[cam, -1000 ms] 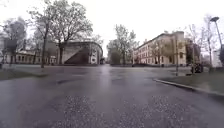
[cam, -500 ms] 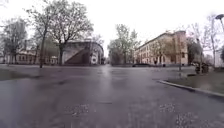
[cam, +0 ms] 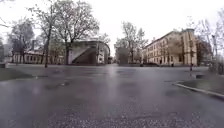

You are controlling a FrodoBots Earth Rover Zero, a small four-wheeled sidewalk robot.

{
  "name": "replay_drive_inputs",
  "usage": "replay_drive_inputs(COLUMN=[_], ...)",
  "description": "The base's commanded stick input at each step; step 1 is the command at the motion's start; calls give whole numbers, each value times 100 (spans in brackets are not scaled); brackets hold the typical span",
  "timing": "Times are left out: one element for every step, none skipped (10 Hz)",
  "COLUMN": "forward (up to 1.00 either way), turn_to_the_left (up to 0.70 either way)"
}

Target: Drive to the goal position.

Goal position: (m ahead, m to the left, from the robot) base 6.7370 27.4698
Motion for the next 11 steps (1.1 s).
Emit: replay_drive_inputs(forward=[100, 100, 100, 100, 100, 100, 100, 100, 100, 100, 100], turn_to_the_left=[0, 0, 0, 0, 0, 0, 0, 0, 0, 0, 0])
